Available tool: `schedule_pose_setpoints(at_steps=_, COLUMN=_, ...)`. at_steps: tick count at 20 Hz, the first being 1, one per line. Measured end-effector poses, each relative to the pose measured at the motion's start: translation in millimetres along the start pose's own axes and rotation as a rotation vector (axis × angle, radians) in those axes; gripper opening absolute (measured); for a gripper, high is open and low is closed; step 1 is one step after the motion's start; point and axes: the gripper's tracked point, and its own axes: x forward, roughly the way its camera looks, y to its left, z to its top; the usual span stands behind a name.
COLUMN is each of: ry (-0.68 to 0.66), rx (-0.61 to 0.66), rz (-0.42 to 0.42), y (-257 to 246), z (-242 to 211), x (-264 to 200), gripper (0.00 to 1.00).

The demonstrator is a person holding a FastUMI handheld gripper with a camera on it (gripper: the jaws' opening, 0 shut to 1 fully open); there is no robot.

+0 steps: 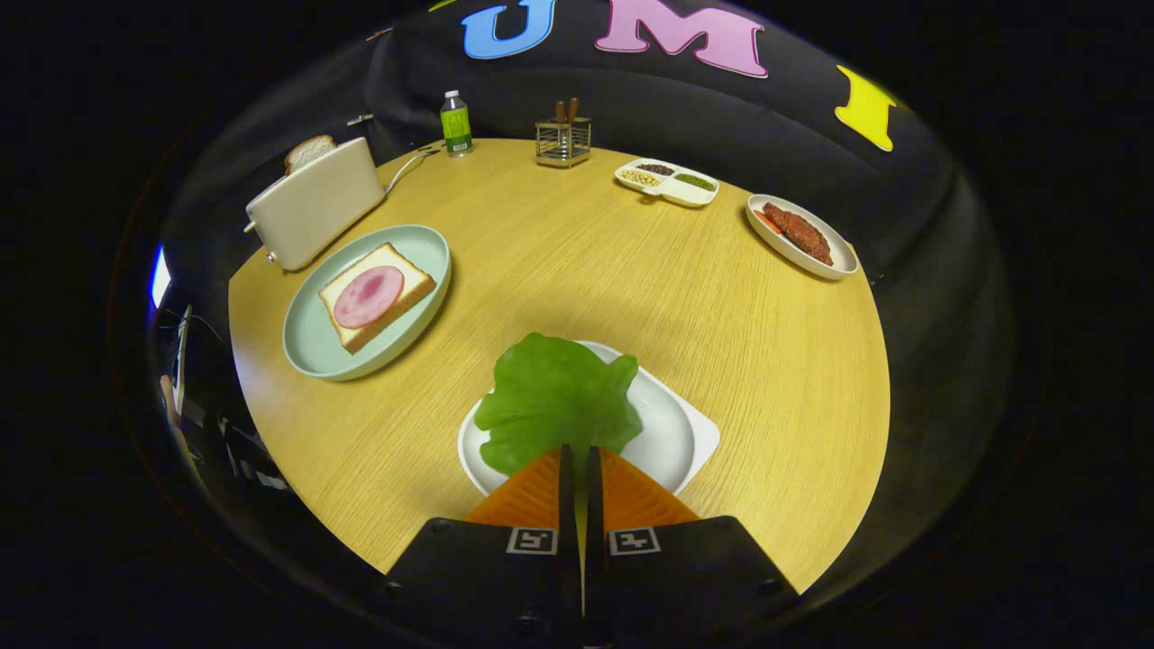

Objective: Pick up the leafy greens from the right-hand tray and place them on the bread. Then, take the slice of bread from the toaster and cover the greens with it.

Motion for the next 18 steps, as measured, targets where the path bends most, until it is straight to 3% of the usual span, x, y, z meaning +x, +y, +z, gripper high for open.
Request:
schedule_pose_setpoints(at_steps=4, ry=-0.065, rx=0.002, rz=0.008, y=10, z=26, x=-25, gripper=0.06)
schedule_pose_setpoints(at_steps=11, ry=-0.156, rx=0.01, rz=0.11, y=76, z=89, x=-52, gripper=0.06)
schedule_pose_setpoints(at_steps=18, ry=-0.208, rx=-0.04, rz=0.191, y=142, z=148, x=-45, gripper=0.06)
